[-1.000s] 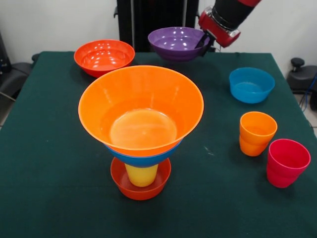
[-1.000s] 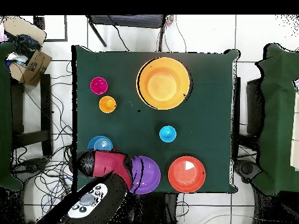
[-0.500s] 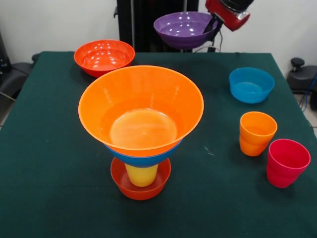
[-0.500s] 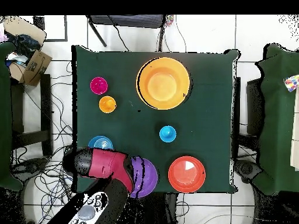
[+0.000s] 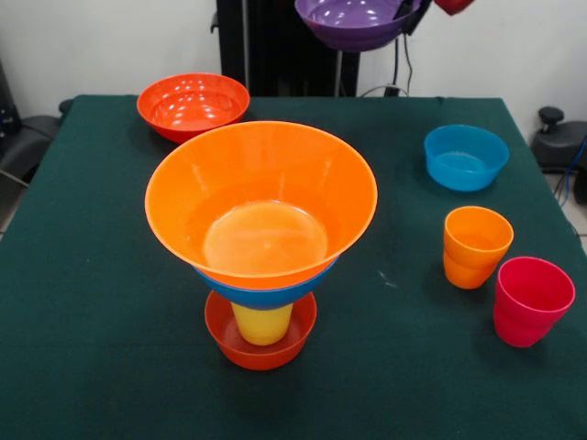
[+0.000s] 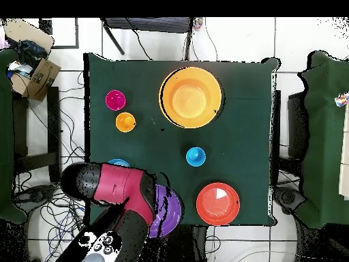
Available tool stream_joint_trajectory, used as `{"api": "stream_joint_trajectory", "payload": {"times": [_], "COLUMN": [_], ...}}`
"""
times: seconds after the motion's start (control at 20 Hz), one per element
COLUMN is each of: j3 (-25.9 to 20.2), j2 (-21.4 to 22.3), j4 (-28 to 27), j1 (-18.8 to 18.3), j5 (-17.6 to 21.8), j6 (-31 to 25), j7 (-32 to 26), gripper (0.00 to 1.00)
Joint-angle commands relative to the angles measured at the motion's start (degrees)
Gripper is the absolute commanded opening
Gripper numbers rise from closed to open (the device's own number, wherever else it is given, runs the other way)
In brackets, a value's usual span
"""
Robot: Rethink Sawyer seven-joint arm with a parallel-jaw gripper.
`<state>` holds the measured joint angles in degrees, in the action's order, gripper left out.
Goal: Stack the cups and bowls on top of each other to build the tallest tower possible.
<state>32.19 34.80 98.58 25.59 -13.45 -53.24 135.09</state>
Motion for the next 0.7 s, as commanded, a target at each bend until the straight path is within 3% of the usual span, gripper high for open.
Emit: {"api": "stream_joint_trajectory", "payload": {"times": [0.05, 0.7], "j3": [-2.74, -2.89], "j2": [1.17, -0.96], "j4": [-11.51, -21.91], "j1": [-2.68, -5.39], "j5": [4.98, 6.60], "j6": [-10.32, -15.97], "j7": [1.66, 1.85], "gripper": [0.00, 0.00]}}
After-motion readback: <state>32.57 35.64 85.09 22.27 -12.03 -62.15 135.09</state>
